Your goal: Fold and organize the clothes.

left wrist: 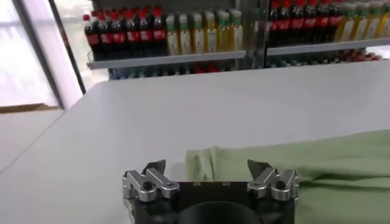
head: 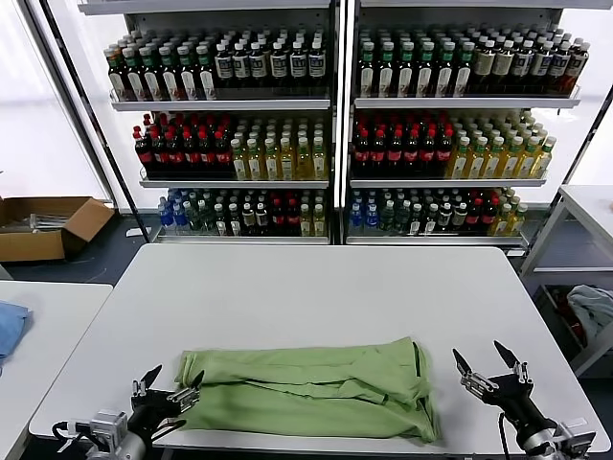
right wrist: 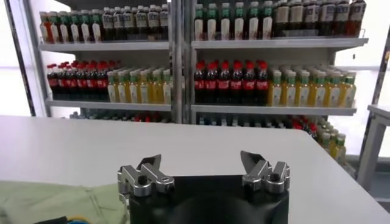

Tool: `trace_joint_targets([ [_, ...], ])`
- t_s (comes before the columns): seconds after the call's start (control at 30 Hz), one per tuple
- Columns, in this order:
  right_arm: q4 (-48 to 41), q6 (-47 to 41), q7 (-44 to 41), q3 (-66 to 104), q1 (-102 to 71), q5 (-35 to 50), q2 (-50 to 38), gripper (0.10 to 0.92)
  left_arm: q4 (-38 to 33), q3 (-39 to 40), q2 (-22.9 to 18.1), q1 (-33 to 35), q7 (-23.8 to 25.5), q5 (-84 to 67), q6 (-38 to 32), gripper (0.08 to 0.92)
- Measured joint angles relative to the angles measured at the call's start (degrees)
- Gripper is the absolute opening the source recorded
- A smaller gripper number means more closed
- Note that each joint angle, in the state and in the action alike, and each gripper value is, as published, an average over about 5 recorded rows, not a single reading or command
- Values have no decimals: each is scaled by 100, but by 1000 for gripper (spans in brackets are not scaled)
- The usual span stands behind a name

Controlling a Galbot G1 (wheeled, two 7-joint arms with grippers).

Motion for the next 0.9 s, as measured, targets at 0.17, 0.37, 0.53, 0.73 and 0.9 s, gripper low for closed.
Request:
trace_joint_targets([
  [0.17, -60, 177, 3, 64, -70, 1, 30, 823, 177, 184, -202, -43, -148, 159, -43, 812],
  [0.37, -70, 305, 11, 100, -96, 24, 49, 823, 281, 362, -360, -15, -250, 279, -94, 672],
  [0.53, -64, 369, 28, 116, -100, 32, 76, 823, 364, 408, -426, -2, -289, 347, -122, 533],
  [0.73, -39, 413, 51, 133, -104, 43, 102, 823, 449, 434, -492, -7, -330, 431, -150, 360],
  [0.9, 3, 426, 58, 163, -100, 53, 110, 823, 478, 426, -493, -44, -352, 474, -201, 212],
])
